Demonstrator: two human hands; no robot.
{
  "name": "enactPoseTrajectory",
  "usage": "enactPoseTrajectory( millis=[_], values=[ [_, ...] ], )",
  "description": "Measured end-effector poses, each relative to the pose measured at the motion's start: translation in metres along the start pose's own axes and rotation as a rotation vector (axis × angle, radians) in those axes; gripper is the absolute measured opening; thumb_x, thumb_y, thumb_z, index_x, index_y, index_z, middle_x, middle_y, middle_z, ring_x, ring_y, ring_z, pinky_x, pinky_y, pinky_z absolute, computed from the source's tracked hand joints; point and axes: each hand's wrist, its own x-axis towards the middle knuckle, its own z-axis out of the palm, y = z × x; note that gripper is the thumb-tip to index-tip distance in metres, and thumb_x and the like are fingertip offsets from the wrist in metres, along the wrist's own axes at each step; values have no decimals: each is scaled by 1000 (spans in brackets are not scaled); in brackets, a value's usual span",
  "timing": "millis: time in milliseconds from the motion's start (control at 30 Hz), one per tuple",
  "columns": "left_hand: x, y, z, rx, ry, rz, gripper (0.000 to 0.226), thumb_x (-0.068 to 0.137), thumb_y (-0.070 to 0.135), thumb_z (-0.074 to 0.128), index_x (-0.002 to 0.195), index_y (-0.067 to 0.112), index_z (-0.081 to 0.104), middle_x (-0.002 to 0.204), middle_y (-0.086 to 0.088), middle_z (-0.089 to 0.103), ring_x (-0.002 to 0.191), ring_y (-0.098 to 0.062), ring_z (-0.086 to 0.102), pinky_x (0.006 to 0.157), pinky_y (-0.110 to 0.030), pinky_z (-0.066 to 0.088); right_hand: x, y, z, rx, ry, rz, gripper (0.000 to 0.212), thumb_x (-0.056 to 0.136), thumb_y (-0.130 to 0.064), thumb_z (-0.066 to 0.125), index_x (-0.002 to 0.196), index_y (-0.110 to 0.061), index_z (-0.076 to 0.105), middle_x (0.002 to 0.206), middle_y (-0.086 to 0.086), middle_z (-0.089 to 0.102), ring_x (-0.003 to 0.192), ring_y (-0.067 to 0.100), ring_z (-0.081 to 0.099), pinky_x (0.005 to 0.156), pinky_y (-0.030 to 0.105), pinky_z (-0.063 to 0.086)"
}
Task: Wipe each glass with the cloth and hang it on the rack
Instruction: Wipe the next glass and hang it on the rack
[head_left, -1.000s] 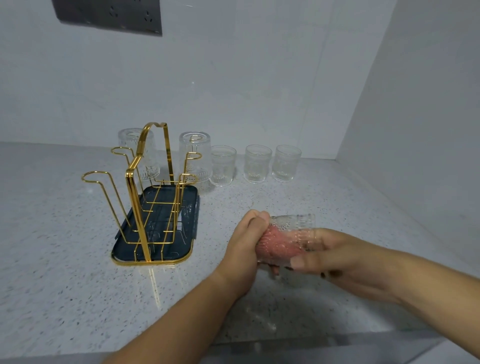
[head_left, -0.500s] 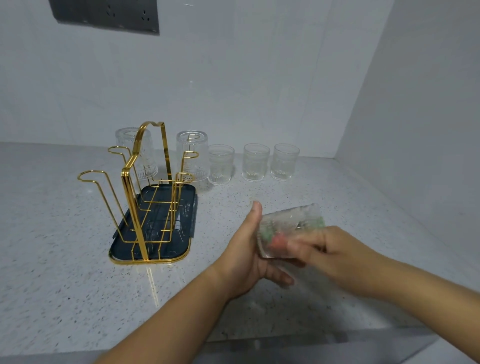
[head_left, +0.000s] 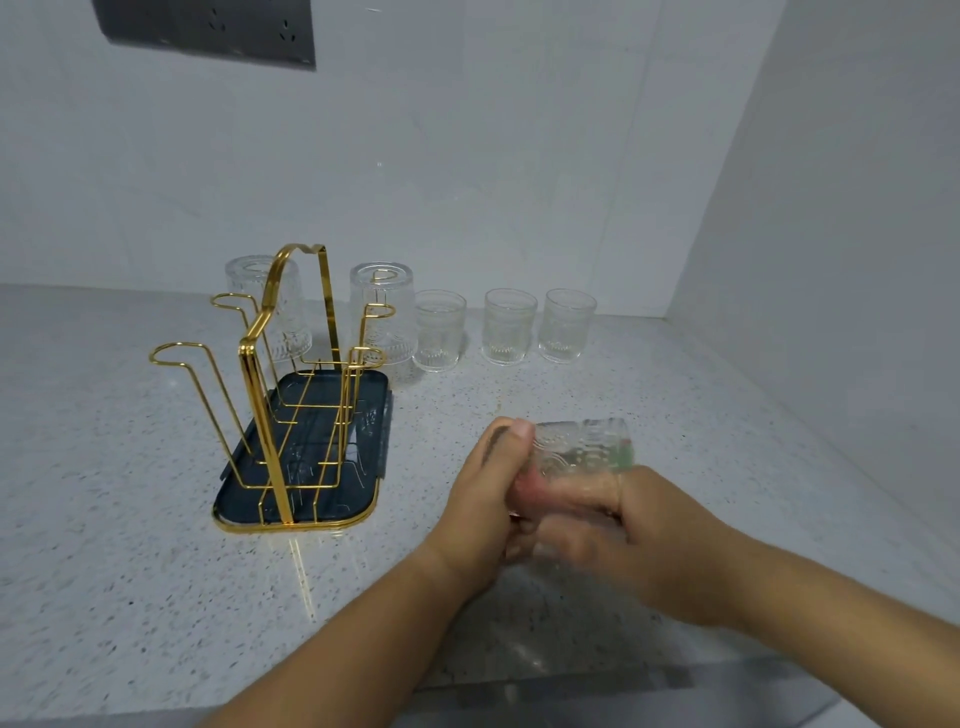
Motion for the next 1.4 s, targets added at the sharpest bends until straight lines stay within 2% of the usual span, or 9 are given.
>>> enactPoseTrajectory(
  millis=[100,200,433,667,833,967,1100,1233,1400],
  values=[
    [2,4,-2,-68,6,-198,64,81,71,65,80,8,59,55,-8,48,36,-17,37,40,-15,27,3,5,-13,-705,-147,-105,44,94,-70,45,132,-49,52,133,-27,60,130,-2,48,122,42,23],
    [3,5,1,-91,-28,-231,71,82,72,63,92,2,67,56,-2,48,34,-10,36,35,-15,20,8,10,-25,-871,-206,-74,45,96,-73,38,129,-48,55,129,-27,62,131,-5,46,127,46,10],
    [3,3,-2,-38,-205,-97,80,92,79,38,113,11,74,75,-12,64,55,-21,56,50,-32,42,5,8,-20,79,35,172,23,103,-31,57,103,-27,79,100,-6,80,98,5,73,92,14,49],
    [0,-9,-2,259,-70,210,46,87,61,54,105,18,57,82,-2,63,66,-23,60,42,-30,46,-5,9,-17,737,50,381,32,99,-26,58,112,-2,75,112,26,74,108,38,72,102,41,56],
    [4,-2,2,-4,55,-119,52,73,68,63,77,17,73,80,-17,62,76,-32,55,69,-40,40,-4,12,-7,-119,-53,66,27,95,-39,70,122,-35,71,117,-15,73,115,5,66,108,31,45],
    [7,3,-1,-85,29,-298,51,90,63,54,69,18,68,56,-3,57,39,-16,49,40,-15,32,4,16,-23,-766,-196,-85,40,94,-66,50,130,-49,58,128,-29,61,125,-4,48,116,31,27],
    [9,3,-3,-105,-136,-245,67,90,74,50,84,14,79,61,-6,61,37,-14,51,35,-19,33,6,17,-20,-279,-79,0,15,99,-37,64,106,-38,77,111,-26,73,113,-5,62,111,12,28],
    [7,3,-5,-63,-229,-183,80,82,80,54,111,9,76,75,-10,66,52,-17,61,40,-26,47,3,16,-15,162,3,185,20,102,-10,60,99,-16,78,96,7,80,98,19,76,101,30,52],
    [5,-2,-5,83,-130,32,37,80,63,69,100,32,66,82,-6,66,56,-21,60,48,-34,48,4,7,-26,631,89,380,23,98,-15,61,109,-1,75,106,25,76,104,34,74,99,38,53]
  ],
)
